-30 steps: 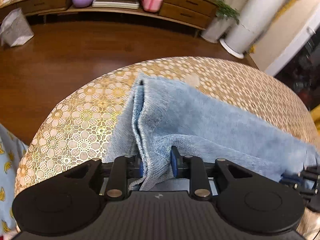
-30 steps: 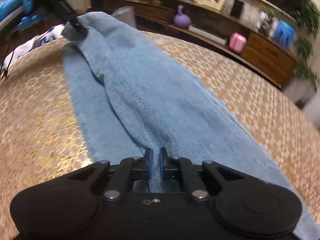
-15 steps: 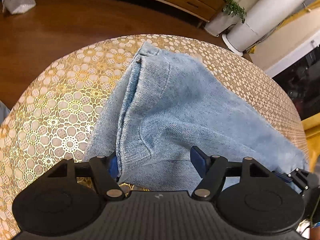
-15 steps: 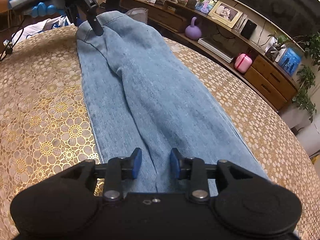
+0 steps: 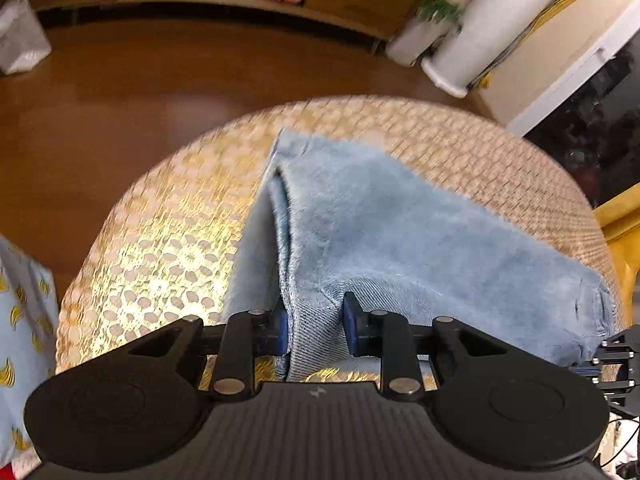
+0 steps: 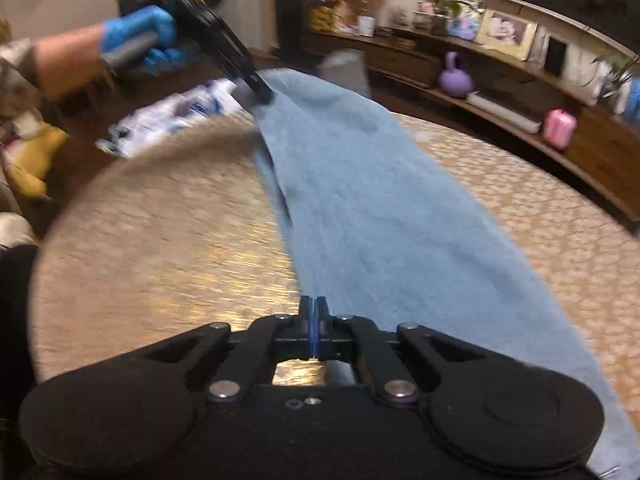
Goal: Fold clothes
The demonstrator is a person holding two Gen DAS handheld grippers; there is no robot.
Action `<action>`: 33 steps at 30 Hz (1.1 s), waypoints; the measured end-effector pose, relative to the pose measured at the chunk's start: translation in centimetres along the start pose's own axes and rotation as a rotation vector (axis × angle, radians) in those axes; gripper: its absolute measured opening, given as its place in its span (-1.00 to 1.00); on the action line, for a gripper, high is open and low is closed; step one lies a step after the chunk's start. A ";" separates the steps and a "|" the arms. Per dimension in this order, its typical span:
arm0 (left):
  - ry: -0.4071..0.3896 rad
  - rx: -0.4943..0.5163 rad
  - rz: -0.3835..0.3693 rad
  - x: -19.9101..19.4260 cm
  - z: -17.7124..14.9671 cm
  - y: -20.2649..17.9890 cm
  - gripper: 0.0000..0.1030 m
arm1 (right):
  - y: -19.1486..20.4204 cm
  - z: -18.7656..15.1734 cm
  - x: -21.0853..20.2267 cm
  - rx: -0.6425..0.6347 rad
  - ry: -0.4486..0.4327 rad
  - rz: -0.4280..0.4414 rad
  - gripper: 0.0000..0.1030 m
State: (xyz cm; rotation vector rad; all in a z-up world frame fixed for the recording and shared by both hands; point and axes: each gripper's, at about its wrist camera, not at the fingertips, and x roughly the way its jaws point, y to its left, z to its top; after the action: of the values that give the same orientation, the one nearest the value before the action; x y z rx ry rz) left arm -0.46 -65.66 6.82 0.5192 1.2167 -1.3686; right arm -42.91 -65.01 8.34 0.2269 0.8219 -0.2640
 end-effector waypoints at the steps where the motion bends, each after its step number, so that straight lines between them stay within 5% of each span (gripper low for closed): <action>1: 0.025 -0.014 0.023 0.9 0.0 0.3 -0.51 | -0.3 -0.1 0.2 0.006 0.009 -0.024 -0.58; 2: 0.049 -0.016 0.055 1.9 -0.3 0.3 -0.50 | -0.6 -0.1 0.4 0.014 0.025 -0.048 1.00; 6: 0.091 0.004 0.140 3.6 -0.5 -0.4 -0.27 | -1.4 -0.7 0.8 0.028 0.087 -0.133 1.00; 8: 0.107 0.014 0.205 3.0 -0.2 -0.5 0.27 | -2.0 -1.3 -0.7 0.029 0.102 -0.190 1.00; 12: 0.024 0.047 0.349 -0.5 0.2 -1.4 0.32 | -3.4 -3.8 -4.1 0.056 0.131 -0.312 1.00; 16: -0.019 0.143 0.207 -1.7 -0.6 -6.2 0.40 | -2.4 -7.1 -6.3 0.070 0.164 -0.340 1.00; 21: 0.020 0.264 0.070 2.7 -2.2 -14.6 0.43 | -0.6 -9.8 -6.9 0.081 0.186 -0.330 1.00; 26: 0.117 0.354 0.042 8.5 -4.4 -20.0 0.43 | 0.9 -10.4 -6.5 0.074 0.169 -0.333 1.00; 33: 0.119 0.402 0.082 10.4 -6.1 -20.6 0.60 | 0.2 -11.5 -4.3 0.117 0.182 -0.386 1.00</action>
State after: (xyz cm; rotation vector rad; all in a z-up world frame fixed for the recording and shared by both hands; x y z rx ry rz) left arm -23.65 -69.41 2.88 0.9330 1.0019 -1.5356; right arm -53.62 -60.79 4.00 0.2020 1.0309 -0.6629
